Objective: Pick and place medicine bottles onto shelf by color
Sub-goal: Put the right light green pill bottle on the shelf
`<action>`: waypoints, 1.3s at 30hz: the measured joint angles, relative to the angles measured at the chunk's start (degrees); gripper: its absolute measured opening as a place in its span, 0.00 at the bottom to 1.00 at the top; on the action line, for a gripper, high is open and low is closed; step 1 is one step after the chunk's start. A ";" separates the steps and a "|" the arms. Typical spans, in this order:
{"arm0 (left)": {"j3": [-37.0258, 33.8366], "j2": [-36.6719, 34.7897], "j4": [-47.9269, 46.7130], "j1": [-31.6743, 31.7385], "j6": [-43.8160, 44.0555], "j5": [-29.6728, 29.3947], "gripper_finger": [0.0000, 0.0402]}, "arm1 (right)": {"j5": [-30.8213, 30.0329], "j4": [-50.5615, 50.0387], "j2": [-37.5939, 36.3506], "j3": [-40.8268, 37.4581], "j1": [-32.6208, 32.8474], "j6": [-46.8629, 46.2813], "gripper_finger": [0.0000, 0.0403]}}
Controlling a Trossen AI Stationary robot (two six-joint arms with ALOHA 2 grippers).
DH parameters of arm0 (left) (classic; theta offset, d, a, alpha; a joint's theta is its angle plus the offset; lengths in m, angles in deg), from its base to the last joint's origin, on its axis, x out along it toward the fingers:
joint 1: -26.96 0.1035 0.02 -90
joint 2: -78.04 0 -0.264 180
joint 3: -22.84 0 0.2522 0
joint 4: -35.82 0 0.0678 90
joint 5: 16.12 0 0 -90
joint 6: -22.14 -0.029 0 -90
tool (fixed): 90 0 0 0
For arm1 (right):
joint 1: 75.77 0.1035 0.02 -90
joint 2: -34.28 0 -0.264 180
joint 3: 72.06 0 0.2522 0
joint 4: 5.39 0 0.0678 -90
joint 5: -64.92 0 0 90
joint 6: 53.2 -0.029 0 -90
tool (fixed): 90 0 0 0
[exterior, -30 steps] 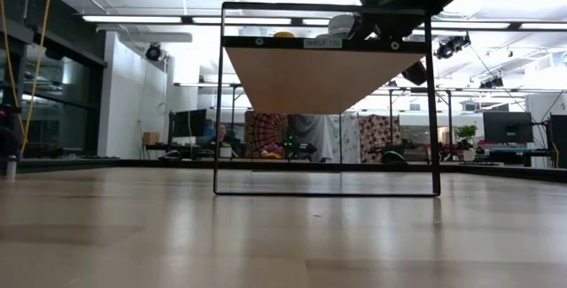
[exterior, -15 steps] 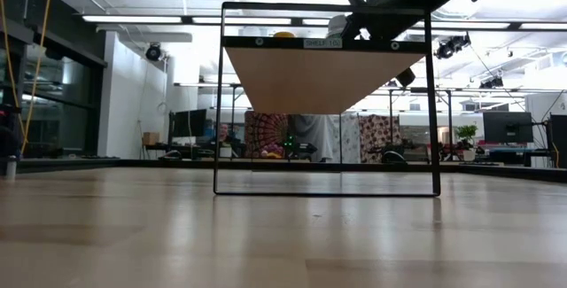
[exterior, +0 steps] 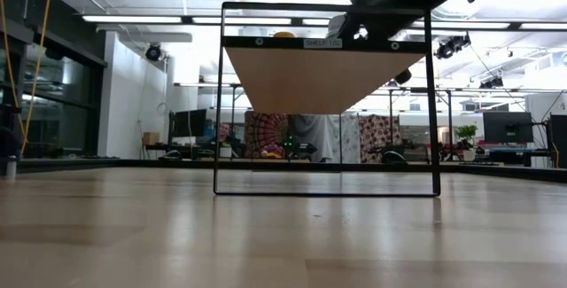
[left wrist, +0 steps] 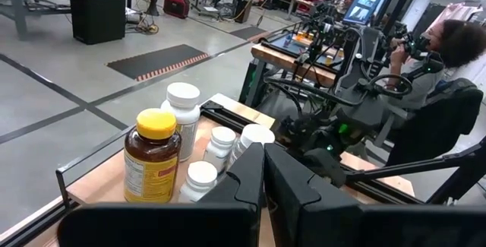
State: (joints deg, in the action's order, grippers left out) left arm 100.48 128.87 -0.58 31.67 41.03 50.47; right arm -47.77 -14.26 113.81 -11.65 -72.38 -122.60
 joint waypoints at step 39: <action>-28.50 -3.93 39.35 -8.85 0.99 1.76 0.01 | 20.08 -16.51 -27.45 0.00 6.54 44.39 0.00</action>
State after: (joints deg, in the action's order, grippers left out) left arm 71.97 124.93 38.77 22.82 42.02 52.23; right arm -27.70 -30.77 86.35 -11.65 -65.84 -78.21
